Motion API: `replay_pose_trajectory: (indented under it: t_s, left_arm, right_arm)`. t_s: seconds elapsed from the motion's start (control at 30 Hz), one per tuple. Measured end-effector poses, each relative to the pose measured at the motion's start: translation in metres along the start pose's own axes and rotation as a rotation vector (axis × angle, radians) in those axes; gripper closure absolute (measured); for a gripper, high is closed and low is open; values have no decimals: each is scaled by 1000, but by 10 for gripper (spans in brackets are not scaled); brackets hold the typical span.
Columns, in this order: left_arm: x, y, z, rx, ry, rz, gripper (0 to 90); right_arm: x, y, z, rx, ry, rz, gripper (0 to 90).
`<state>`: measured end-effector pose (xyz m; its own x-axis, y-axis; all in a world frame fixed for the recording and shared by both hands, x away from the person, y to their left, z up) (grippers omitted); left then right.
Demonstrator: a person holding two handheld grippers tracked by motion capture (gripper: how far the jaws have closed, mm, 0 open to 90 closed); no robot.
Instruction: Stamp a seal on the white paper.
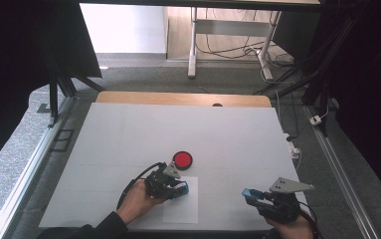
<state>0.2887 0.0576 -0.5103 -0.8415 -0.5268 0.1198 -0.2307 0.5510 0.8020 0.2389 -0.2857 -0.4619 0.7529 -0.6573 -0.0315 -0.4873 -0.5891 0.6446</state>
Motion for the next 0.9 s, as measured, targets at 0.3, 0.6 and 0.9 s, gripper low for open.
replay_pose_trajectory:
  t_s: [0.3, 0.6, 0.9]
  left_arm:
    - [-6, 0, 1, 7, 43, 40, 706]
    - [-13, 0, 2, 12, 80, 80, 705]
    - [-5, 0, 0, 0, 38, 33, 704]
  right_arm:
    - [0, 0, 0, 0, 4, 0, 684]
    - [-1, -1, 0, 2, 7, -4, 684]
    - [-1, -1, 0, 0, 11, -3, 683]
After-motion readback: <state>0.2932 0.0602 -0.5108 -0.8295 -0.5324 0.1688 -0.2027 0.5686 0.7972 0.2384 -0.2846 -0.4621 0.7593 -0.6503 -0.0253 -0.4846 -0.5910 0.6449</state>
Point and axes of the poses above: each handheld gripper's, and its own axes: y roughly backward along the jaws, z roughly out of its underside, x roughly to its right, the point moved 1 cm from there along -y, roughly forward along the jaws, and after that the axes turned 5 degrees about y, right-handed, at the moved point
